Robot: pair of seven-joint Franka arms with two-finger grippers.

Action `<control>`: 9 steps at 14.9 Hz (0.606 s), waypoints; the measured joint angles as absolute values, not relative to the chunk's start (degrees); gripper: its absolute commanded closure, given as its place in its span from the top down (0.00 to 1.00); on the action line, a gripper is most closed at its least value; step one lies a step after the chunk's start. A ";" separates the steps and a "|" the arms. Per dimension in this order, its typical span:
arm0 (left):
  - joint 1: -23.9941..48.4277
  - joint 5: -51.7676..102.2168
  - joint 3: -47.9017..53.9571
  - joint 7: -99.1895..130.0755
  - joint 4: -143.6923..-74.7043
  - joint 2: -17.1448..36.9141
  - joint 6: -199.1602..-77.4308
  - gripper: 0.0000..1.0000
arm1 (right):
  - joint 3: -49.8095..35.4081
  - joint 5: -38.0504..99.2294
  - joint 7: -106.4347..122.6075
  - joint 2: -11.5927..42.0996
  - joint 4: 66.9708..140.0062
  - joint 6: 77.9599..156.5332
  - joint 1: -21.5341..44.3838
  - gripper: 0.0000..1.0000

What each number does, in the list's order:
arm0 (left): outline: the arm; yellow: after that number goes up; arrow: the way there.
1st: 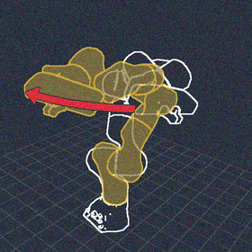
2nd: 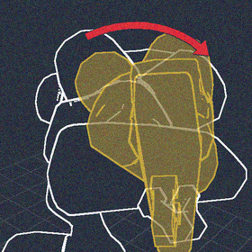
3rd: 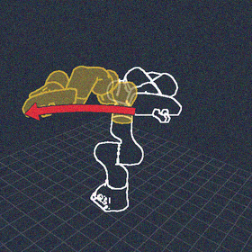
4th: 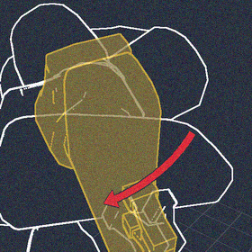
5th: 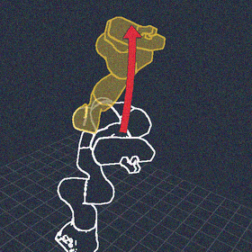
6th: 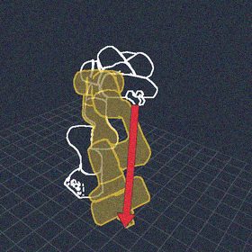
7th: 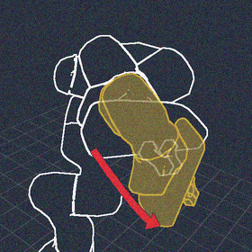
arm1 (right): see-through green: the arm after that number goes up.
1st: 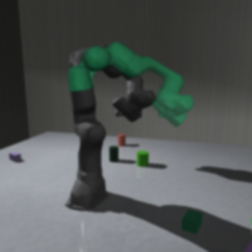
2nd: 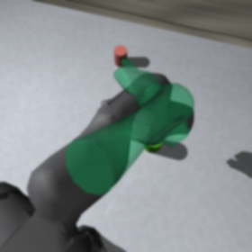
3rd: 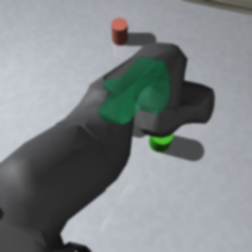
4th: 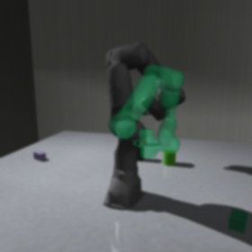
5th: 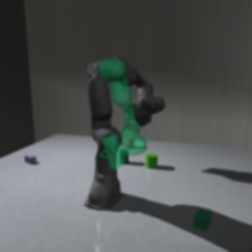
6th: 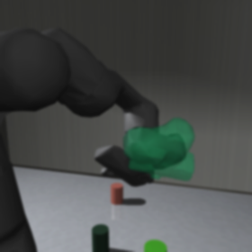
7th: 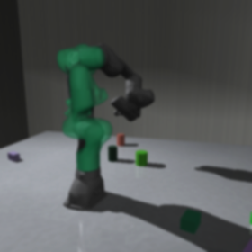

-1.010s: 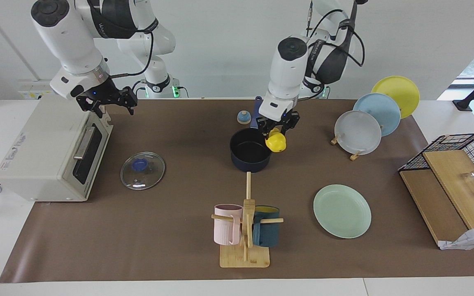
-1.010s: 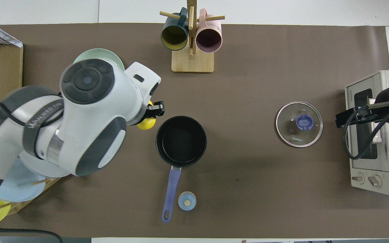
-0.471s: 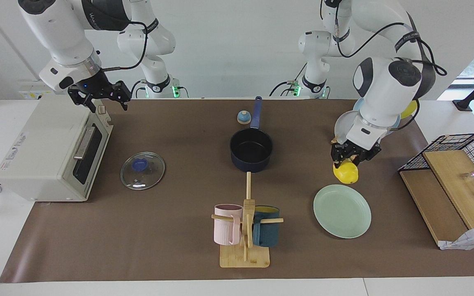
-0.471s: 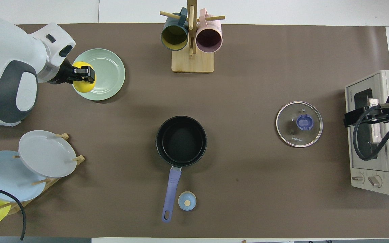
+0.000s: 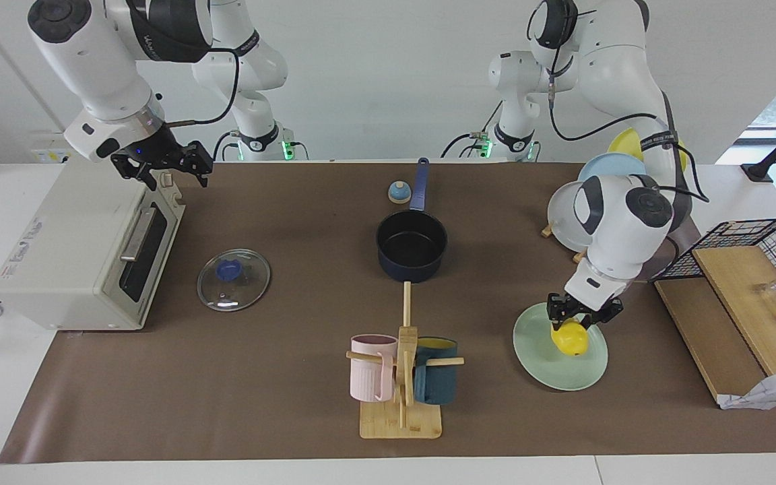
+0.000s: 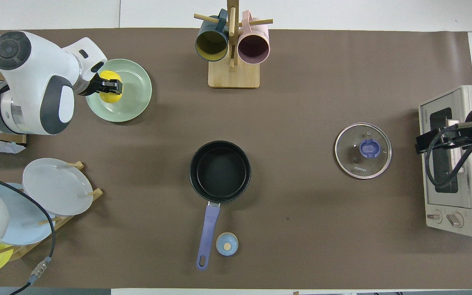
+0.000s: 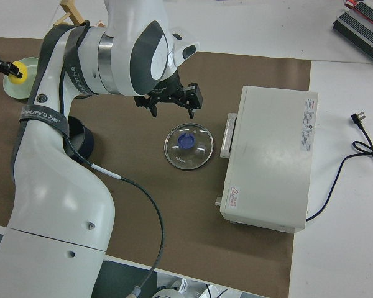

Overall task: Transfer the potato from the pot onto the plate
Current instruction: 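Lower the potato onto the green plate and open the left gripper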

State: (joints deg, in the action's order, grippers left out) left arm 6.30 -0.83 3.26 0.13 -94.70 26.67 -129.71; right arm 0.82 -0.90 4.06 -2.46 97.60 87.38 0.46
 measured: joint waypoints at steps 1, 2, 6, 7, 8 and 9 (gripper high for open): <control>6.30 -0.86 3.30 0.00 -94.67 26.93 -129.83 0.00 | 0.84 -0.90 4.06 -2.46 97.63 87.36 0.46 1.00; 6.30 -1.03 3.31 -0.10 -94.67 27.03 -129.89 0.00 | 0.84 -0.90 4.06 -2.47 97.63 87.36 0.46 1.00; 6.30 -1.60 3.31 -0.29 -94.70 27.32 -130.30 0.76 | 0.84 -0.90 4.06 -2.68 97.32 87.37 0.60 1.00; 6.30 -1.61 3.31 -0.38 -94.72 27.37 -130.31 0.96 | 0.85 -0.90 4.06 -2.90 97.06 87.37 0.64 1.00; 6.30 -1.62 3.31 -0.43 -94.75 27.38 -130.31 1.00 | 0.94 -0.90 4.05 -3.18 96.83 87.51 0.65 1.00; 6.30 -1.63 3.31 -0.46 -94.78 27.41 -130.31 1.00 | 1.17 -0.90 4.05 -3.43 96.71 87.80 0.65 1.00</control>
